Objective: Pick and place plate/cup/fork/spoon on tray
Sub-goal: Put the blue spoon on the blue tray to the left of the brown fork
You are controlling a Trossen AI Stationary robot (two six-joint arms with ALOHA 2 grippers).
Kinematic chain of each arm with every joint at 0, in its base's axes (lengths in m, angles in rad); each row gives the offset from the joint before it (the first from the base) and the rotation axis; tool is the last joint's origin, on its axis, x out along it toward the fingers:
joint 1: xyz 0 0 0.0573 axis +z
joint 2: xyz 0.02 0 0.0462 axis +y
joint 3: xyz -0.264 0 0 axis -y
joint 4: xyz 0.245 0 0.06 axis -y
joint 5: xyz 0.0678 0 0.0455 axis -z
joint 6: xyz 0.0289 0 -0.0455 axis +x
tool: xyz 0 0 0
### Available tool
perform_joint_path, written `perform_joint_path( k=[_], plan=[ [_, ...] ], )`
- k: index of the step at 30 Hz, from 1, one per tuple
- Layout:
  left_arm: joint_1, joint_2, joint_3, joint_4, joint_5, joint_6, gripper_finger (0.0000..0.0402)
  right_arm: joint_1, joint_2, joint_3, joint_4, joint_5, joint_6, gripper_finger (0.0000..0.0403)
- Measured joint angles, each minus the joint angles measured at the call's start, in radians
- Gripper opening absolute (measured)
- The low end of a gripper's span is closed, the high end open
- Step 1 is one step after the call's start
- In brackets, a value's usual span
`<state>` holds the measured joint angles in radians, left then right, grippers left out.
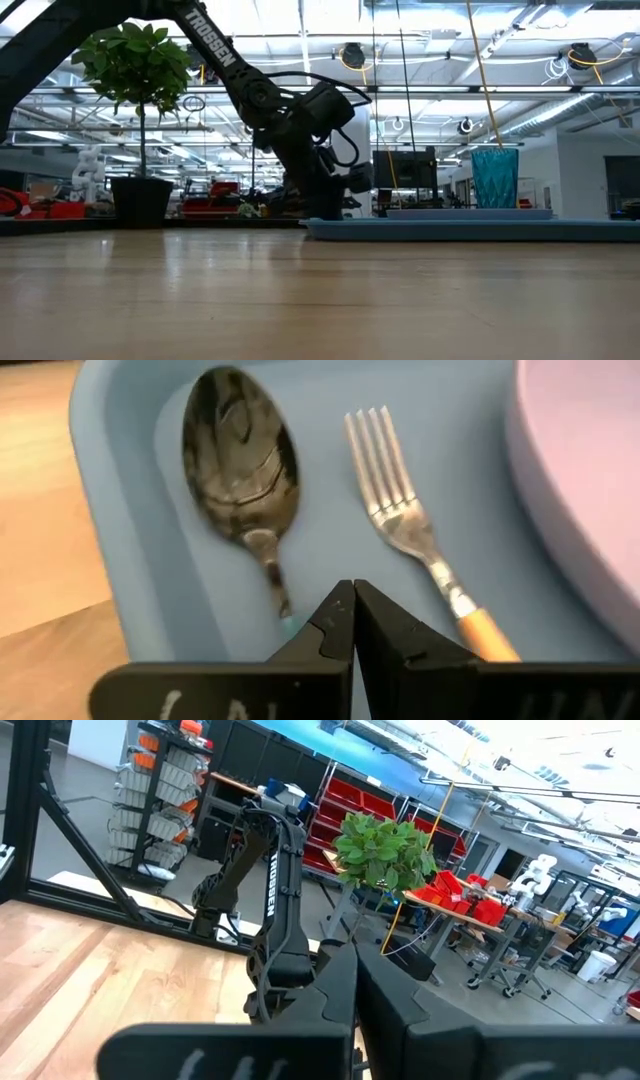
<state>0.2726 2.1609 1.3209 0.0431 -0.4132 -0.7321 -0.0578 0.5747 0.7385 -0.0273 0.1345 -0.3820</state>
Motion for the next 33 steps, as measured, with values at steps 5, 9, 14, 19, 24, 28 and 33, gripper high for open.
perform_joint_path(
  k=[5, 9, 14, 19, 24, 28, 33],
  plan=[
    [-0.012, -0.028, 0.000, 0.006, -0.015, 0.007, 0.0003, 0.000, 0.000, 0.000, -0.001, 0.000, 0.000, 0.0000],
    [-0.018, -0.045, 0.002, -0.042, -0.057, 0.008, 0.0005, 0.000, 0.000, 0.000, -0.005, 0.000, 0.001, 0.0000],
    [-0.026, -0.047, -0.001, -0.160, -0.053, -0.020, 0.0005, 0.000, 0.000, 0.000, -0.005, 0.000, 0.002, 0.0000],
    [-0.073, -0.047, 0.000, -0.183, -0.041, -0.016, 0.0003, 0.000, 0.000, 0.000, -0.005, 0.000, 0.002, 0.0000],
    [-0.119, -0.048, 0.000, -0.219, -0.050, -0.041, 0.0003, 0.000, 0.000, 0.000, -0.006, 0.000, 0.002, 0.0000],
    [-0.141, -0.048, 0.000, -0.229, -0.070, -0.049, 0.0004, 0.000, 0.000, 0.000, -0.007, 0.000, 0.002, 0.0000],
    [-0.158, -0.048, 0.000, -0.227, -0.082, -0.042, 0.0003, 0.000, 0.000, 0.000, -0.007, 0.000, 0.002, 0.0000]
  ],
)
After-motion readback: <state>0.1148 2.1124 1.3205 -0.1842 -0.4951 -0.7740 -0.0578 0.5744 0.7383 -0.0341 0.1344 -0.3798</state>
